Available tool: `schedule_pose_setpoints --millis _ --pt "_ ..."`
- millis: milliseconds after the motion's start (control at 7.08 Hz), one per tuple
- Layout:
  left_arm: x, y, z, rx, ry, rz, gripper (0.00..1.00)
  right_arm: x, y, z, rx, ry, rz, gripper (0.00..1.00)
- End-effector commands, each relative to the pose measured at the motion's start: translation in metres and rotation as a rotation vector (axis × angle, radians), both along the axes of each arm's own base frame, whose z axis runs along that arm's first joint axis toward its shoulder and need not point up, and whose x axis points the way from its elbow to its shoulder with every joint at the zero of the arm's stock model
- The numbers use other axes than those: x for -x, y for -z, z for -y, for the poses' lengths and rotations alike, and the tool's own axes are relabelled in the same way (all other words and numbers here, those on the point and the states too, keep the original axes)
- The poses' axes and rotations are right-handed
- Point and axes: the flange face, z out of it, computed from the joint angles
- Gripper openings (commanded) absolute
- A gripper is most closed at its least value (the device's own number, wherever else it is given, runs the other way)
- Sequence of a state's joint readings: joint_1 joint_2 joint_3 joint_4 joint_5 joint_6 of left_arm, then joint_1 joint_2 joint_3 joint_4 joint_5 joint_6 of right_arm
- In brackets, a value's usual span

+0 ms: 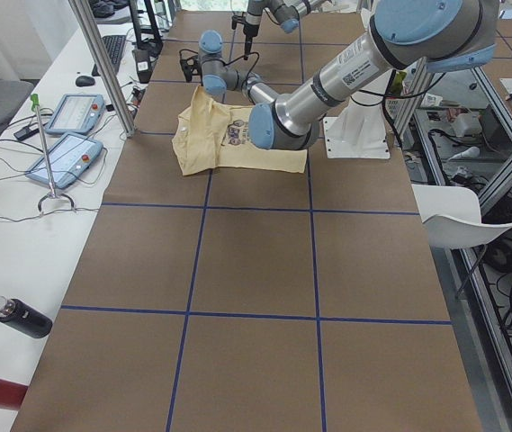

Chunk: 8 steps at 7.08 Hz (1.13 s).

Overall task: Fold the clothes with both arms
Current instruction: 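Fold the held sleeve across the shirt with the left gripper toward the collar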

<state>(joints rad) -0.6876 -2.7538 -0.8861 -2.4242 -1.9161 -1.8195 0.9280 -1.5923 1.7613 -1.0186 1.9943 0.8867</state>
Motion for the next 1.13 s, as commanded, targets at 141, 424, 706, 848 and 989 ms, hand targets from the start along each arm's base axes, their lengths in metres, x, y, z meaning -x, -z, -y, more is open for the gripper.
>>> schedule_pose_setpoints --millis 141,424,706,848,989 --pt "-0.040 0.002 -0.021 -0.025 0.089 -0.045 0.44 0.001 -0.005 0.000 0.010 0.000 -0.004 0.99" --pt "-0.045 0.013 -0.022 -0.022 0.106 -0.081 0.99 0.001 -0.006 0.000 0.015 -0.003 -0.004 0.99" --pt "-0.023 0.024 -0.039 -0.064 0.047 -0.133 0.96 0.030 0.018 -0.011 0.046 -0.025 0.066 1.00" --pt "0.006 -0.010 -0.068 -0.087 -0.038 -0.168 0.96 0.069 0.032 -0.033 0.099 -0.088 0.159 1.00" --pt "0.030 -0.038 -0.084 -0.162 -0.048 -0.159 0.95 0.119 0.063 -0.052 0.162 -0.172 0.227 1.00"
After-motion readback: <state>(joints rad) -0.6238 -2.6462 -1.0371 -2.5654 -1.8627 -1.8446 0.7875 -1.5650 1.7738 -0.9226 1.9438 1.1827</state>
